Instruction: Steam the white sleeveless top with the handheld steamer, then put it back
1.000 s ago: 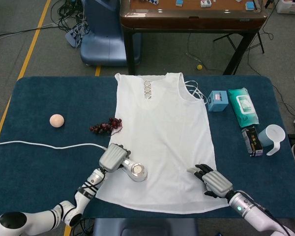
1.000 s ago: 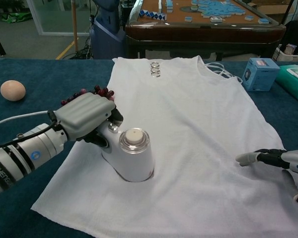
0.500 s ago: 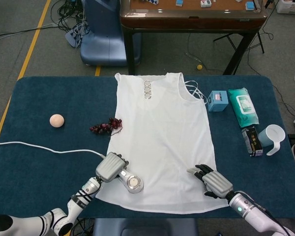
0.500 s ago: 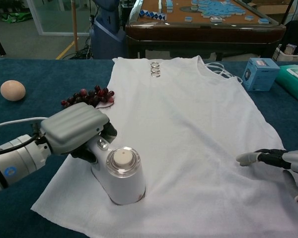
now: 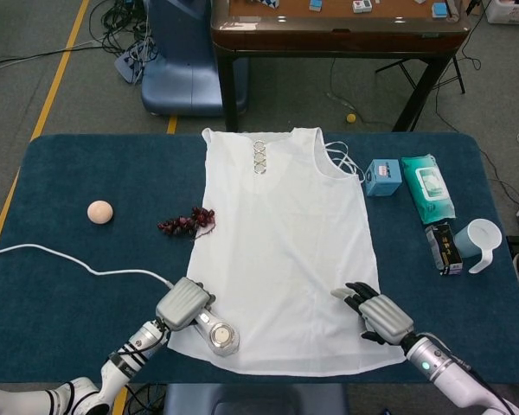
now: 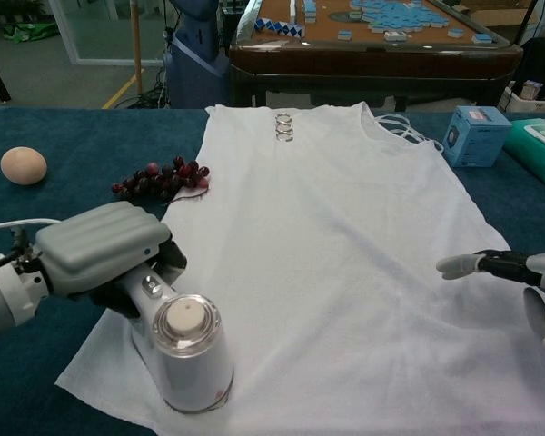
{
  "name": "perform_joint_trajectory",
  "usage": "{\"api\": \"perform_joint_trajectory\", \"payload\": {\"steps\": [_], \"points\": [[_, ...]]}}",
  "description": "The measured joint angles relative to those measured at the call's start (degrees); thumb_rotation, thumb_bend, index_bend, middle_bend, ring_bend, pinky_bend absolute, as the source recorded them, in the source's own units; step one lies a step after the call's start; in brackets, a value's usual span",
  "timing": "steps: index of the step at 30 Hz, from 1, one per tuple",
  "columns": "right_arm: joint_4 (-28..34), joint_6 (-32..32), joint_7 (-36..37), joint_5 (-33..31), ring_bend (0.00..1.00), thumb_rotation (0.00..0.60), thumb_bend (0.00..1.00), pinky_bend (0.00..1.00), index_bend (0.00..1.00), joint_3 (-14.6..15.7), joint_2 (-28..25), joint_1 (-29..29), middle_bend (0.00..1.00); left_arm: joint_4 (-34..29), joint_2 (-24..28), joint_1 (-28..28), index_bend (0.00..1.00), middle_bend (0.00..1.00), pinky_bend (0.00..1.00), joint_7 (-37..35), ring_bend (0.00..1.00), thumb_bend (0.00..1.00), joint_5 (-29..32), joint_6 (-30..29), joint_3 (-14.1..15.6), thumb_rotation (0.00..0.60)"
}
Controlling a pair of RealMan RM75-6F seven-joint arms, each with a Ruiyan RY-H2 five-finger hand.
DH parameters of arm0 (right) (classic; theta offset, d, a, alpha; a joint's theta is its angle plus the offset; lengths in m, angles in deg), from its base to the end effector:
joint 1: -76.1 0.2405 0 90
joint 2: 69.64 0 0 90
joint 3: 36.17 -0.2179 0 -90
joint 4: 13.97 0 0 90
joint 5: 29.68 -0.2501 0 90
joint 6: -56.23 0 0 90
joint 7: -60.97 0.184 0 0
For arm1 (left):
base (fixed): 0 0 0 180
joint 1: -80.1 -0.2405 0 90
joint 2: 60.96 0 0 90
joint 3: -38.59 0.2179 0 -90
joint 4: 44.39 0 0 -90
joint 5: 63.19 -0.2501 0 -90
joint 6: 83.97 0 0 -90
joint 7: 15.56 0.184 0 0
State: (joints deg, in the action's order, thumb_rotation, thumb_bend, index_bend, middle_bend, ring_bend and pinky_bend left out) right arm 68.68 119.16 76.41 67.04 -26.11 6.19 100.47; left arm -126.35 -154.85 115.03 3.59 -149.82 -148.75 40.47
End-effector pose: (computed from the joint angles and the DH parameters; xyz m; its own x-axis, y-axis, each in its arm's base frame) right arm -0.2509 -0.2256 -0.0463 0.3380 -0.5199 0.7845 -0.9128 -0.3841 0.1387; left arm -0.1164 0.2709 -0.1065 0.5560 0.1572 0.8162 0.7040 -0.6111 -0.3619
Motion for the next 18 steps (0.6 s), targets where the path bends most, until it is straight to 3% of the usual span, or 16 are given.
{"api": "perform_joint_trajectory", "payload": {"steps": [3, 6, 11, 18], "points": [[1.51, 1.82, 0.42, 0.04, 0.04, 0.600, 0.66, 0.04, 0.02, -0.87, -1.47, -0.07, 0.13, -0.99, 1.31, -0.45, 0.86, 0.77, 0.77, -1.69, 0.65, 0.20, 0.44, -1.01, -1.16, 0.600], [3.51, 4.37, -0.19, 0.00, 0.04, 0.600, 0.48, 0.04, 0.02, -2.33, -3.78, -0.19, 0.13, -1.00, 2.35, -0.91, 0.86, 0.77, 0.77, -2.99, 0.65, 0.20, 1.48, -2.20, -3.08, 0.600], [8.65, 7.99, -4.35, -0.55, 0.04, 0.600, 0.38, 0.04, 0.02, -5.40, -9.44, -0.31, 0.13, 0.86, 3.99, -1.57, 0.86, 0.77, 0.77, -5.43, 0.65, 0.20, 3.93, -3.57, -6.17, 0.600], [16.00, 10.73, -9.21, -3.05, 0.04, 0.600, 0.33, 0.04, 0.02, -9.38, -17.14, -0.53, 0.13, 7.86, 3.90, -1.98, 0.85, 0.77, 0.77, -8.90, 0.65, 0.20, 6.61, -3.60, -8.48, 0.600]]}}
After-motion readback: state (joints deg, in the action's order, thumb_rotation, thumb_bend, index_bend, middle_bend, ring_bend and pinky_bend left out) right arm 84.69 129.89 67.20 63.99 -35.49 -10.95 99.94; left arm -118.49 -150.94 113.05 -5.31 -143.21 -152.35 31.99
